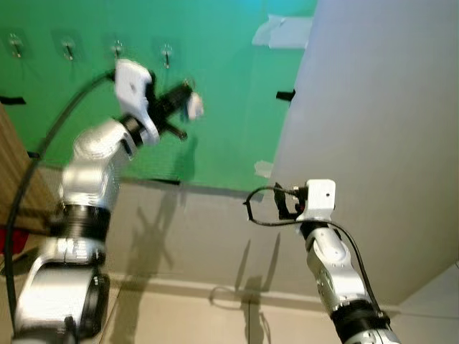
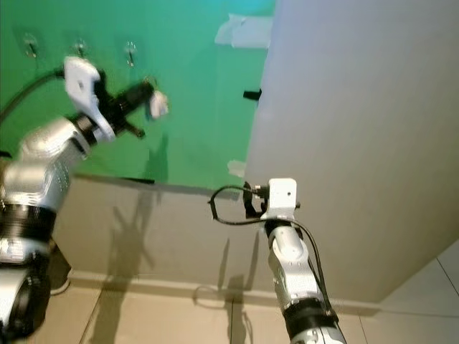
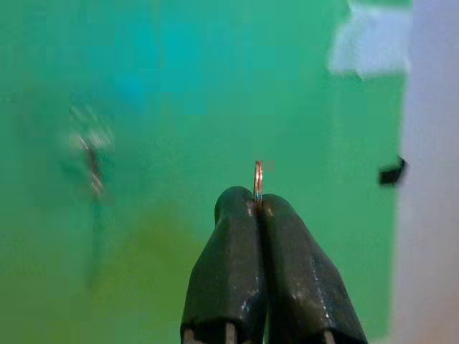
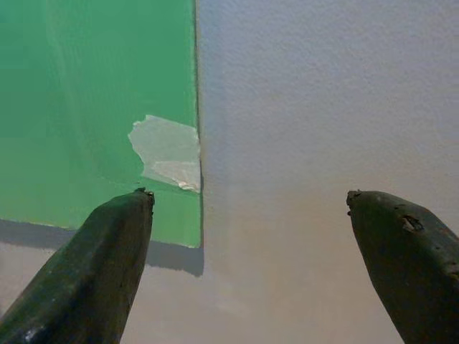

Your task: Hang keys on a hook

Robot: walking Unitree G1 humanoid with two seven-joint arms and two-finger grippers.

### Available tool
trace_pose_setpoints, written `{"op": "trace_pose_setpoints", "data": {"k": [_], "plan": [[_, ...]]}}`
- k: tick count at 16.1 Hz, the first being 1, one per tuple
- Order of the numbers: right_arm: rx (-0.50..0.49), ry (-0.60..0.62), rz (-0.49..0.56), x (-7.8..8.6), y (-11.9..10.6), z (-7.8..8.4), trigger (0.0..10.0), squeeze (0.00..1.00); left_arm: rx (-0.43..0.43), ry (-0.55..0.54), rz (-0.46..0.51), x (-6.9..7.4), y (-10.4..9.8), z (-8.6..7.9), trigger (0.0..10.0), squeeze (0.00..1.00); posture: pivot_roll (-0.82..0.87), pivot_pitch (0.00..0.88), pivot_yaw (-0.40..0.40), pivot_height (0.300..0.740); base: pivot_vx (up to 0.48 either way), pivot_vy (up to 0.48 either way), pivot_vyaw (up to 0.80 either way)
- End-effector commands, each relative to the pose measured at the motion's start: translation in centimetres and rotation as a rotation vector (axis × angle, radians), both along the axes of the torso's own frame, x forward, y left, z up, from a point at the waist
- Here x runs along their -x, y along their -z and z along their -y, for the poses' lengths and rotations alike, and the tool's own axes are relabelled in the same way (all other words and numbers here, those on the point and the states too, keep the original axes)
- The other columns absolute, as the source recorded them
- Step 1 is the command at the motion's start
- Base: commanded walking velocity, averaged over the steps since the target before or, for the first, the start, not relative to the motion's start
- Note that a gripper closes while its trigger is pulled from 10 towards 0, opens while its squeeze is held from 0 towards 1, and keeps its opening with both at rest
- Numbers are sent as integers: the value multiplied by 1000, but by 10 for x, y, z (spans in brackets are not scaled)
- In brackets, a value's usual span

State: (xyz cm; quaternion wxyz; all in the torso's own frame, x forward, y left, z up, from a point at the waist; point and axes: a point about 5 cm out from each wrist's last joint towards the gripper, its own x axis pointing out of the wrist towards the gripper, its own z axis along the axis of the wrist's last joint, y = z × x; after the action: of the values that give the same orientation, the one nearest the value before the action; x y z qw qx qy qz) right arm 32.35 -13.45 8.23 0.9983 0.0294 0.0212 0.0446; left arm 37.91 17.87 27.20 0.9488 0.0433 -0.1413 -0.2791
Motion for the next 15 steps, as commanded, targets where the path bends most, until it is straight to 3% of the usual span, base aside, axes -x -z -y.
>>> {"op": "trace_pose_setpoints", "data": {"k": [1,5,8,11,15], "plan": [[-5,22,17,0,-4,6,10000,0,18,-19,34,-5,-9,-5,10000,0,1,0,-43,736,0,0,0],[-6,25,16,1,-3,5,10000,0,22,-13,29,-15,-15,-7,10000,0,-10,0,-32,736,0,0,0],[-6,34,13,2,-1,6,10000,0,94,-14,8,-21,-14,-11,10000,0,-19,0,-25,736,0,0,0],[-6,36,11,4,0,6,10000,0,32,-11,42,-21,-11,-5,10000,0,-23,0,-23,736,0,0,0],[-3,32,4,4,1,6,10000,0,108,-30,37,-24,-13,-8,10000,0,-22,0,-27,736,0,0,0]]}}
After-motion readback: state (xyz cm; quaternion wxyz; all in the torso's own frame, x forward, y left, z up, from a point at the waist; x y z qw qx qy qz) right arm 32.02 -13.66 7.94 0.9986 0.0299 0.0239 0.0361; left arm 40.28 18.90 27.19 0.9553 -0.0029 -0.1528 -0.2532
